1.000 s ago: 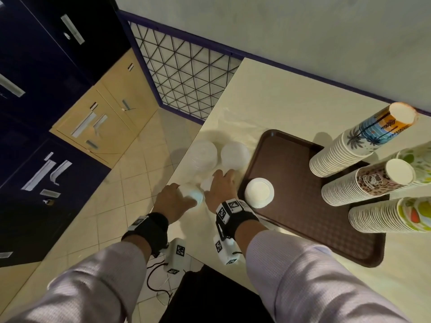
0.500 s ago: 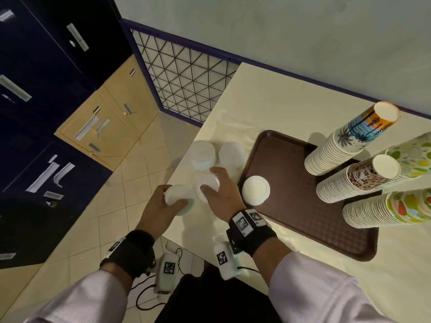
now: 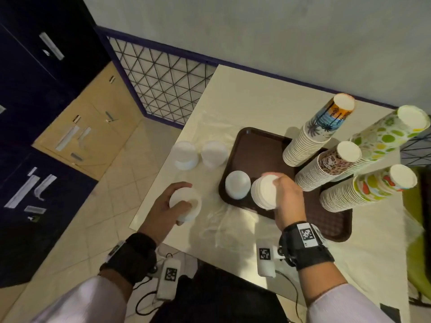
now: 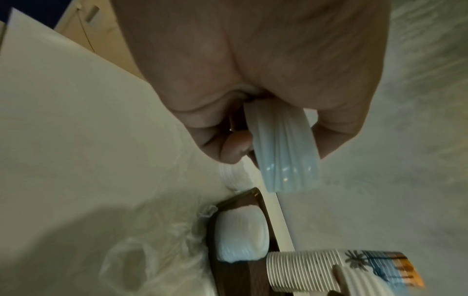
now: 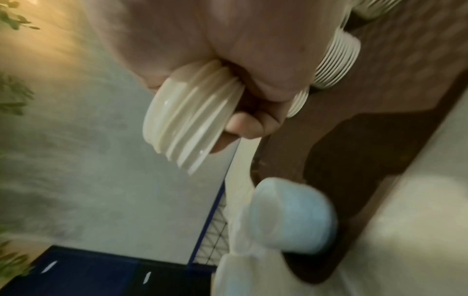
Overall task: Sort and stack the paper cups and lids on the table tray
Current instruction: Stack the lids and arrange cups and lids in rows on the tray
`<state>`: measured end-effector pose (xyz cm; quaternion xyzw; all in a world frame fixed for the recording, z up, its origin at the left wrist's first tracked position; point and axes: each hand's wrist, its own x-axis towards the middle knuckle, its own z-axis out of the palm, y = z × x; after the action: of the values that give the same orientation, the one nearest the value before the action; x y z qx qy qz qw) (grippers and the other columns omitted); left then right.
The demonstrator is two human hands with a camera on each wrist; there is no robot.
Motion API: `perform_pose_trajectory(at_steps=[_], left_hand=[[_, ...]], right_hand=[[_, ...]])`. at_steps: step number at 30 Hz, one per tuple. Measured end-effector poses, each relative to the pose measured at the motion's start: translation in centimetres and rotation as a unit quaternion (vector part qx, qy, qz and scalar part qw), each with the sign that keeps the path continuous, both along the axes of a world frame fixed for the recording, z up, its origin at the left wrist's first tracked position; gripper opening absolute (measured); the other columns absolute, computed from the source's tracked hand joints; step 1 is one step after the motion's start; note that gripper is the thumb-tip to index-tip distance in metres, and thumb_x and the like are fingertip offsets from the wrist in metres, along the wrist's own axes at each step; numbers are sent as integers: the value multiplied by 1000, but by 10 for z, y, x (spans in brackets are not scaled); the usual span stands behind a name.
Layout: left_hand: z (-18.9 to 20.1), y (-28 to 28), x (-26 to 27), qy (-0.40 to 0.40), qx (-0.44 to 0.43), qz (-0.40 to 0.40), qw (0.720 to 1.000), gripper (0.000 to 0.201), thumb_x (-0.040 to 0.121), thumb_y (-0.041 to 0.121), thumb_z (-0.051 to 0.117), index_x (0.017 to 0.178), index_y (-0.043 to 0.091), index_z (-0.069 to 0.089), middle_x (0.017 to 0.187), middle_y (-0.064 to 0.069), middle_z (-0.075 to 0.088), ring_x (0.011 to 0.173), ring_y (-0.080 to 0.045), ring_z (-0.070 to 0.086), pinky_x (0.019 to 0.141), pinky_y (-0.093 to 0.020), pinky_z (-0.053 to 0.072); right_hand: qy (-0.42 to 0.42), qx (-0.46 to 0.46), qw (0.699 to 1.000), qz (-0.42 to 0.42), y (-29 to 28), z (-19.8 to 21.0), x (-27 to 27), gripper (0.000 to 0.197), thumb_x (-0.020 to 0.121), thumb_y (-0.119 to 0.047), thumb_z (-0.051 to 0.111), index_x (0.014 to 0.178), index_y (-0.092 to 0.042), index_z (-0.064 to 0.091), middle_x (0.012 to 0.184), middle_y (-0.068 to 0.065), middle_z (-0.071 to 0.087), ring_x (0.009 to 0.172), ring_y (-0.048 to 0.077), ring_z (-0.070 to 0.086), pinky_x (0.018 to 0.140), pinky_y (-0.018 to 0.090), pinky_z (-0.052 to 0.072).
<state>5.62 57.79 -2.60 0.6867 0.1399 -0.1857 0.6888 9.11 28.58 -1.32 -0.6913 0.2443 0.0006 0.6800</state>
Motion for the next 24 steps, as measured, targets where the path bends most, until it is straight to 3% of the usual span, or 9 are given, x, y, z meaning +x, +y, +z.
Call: perform_pose_trajectory(at_steps=[3,6,8,11,13,17,19,22,24], left_hand=[[-1,-17,2,11,0,-23,1000,44,81,21,62,124,27,66,77,11,58,70,-15,49,58,-30,41],[1,-34,4,25,-19,-44,999,42,80,22,62,121,27,66,95,1,60,84,-23,52,57,-30,41],[3,-46,6,34,-28,-49,998,40,79,25,63,118,29,67,102,-1,61,89,-26,53,56,-30,40],[7,-62,9,35,-32,-48,998,38,78,30,64,115,31,68,104,1,63,93,-27,55,55,-29,41],[8,-70,10,33,-25,-56,998,42,75,34,65,116,32,68,110,0,63,96,-28,55,55,-28,42],[7,-79,10,27,-11,-75,997,53,69,44,66,121,36,65,119,-2,61,101,-29,56,57,-26,45],[7,-82,11,25,-8,-79,997,55,67,44,66,122,36,64,120,-2,60,100,-28,55,57,-26,45],[5,-83,12,26,-8,-82,996,54,66,43,66,120,36,65,120,-1,60,98,-27,55,58,-26,44],[5,-84,12,26,-8,-88,996,55,66,44,66,120,37,64,121,-1,59,100,-27,55,59,-26,45]], right_hand=[[52,-55,996,-45,-25,-21,-1,24,95,-26,55,86,-23,76,82,-5,71,88,22,63,80,36,50],[84,-110,989,-51,-38,-47,4,25,89,-51,60,78,-33,73,81,-8,68,84,18,65,84,37,55],[93,-165,982,-17,-43,-64,8,31,86,-60,58,81,-33,72,84,-1,71,86,23,68,84,45,58],[91,-239,966,43,-45,-82,15,30,95,-50,60,96,-23,73,101,12,71,101,33,65,89,35,50],[92,-274,955,72,-41,-89,21,36,97,-46,60,106,-14,74,110,20,67,106,38,63,91,35,46],[89,-309,940,112,-34,-104,26,35,97,-39,64,109,-8,74,110,21,60,104,39,61,87,31,41],[83,-309,939,126,-33,-107,27,33,98,-37,63,111,-8,73,111,19,58,105,38,59,91,32,40],[86,-364,913,164,-32,-115,29,40,101,-47,51,113,-15,72,114,9,59,107,35,52,95,36,34],[92,-443,872,184,-33,-127,29,56,99,-62,30,113,-26,71,118,1,61,106,32,49,83,32,23]])
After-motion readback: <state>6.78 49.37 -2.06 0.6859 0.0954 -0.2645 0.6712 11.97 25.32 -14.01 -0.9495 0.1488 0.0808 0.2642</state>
